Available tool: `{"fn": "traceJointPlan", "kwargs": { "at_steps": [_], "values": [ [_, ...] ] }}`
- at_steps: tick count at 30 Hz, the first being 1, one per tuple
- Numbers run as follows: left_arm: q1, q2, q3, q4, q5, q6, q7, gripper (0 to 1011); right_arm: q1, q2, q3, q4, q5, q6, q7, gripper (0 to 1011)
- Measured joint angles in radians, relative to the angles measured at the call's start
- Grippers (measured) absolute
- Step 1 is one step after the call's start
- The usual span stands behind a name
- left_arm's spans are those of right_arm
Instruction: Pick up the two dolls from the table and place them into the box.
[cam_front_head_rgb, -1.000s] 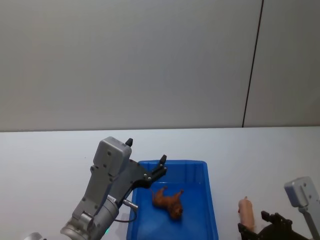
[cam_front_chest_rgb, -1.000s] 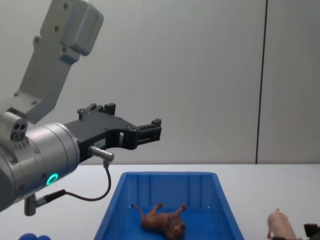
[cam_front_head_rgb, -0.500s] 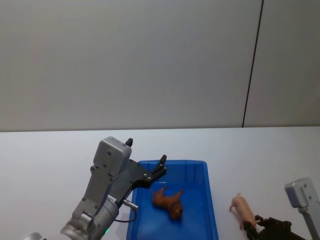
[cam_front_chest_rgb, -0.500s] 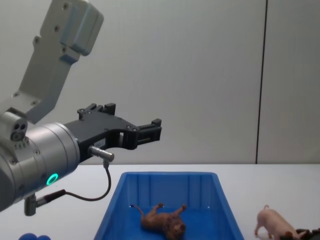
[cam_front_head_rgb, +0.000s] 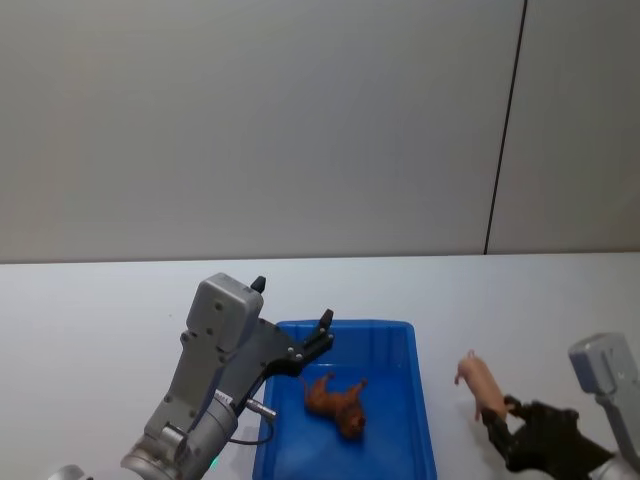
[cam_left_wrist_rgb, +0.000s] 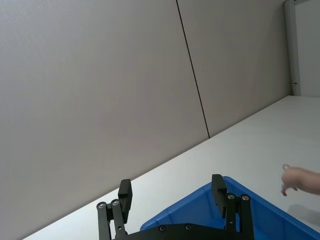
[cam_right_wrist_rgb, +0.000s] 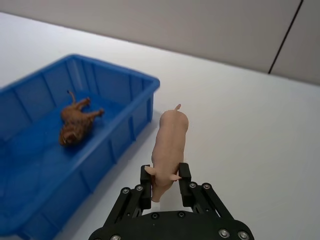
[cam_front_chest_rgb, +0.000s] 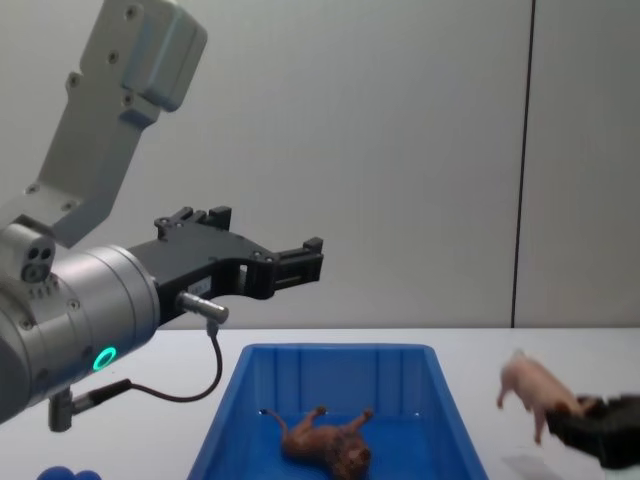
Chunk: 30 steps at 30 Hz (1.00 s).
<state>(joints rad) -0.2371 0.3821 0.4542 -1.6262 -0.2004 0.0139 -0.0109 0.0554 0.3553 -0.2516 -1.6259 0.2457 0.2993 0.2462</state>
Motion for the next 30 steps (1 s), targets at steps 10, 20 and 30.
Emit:
{"fn": "traceJointPlan", "kwargs": {
  "at_steps": [10,20,30],
  "values": [
    [0.0,0.0,0.0,0.0,0.0,0.0,0.0,1001,0.061,-0.027,-0.012,-0.025,-0.043,-0.025,0.062,310],
    [0.0,0.0,0.0,0.0,0.0,0.0,0.0,1001,0.165,-0.09,-0.042,0.018,-0.078,0.008,0.179,310],
    [0.0,0.0,0.0,0.0,0.0,0.0,0.0,1001,0.246,-0.147,-0.07,0.101,-0.094,0.037,0.249,500]
  ]
}}
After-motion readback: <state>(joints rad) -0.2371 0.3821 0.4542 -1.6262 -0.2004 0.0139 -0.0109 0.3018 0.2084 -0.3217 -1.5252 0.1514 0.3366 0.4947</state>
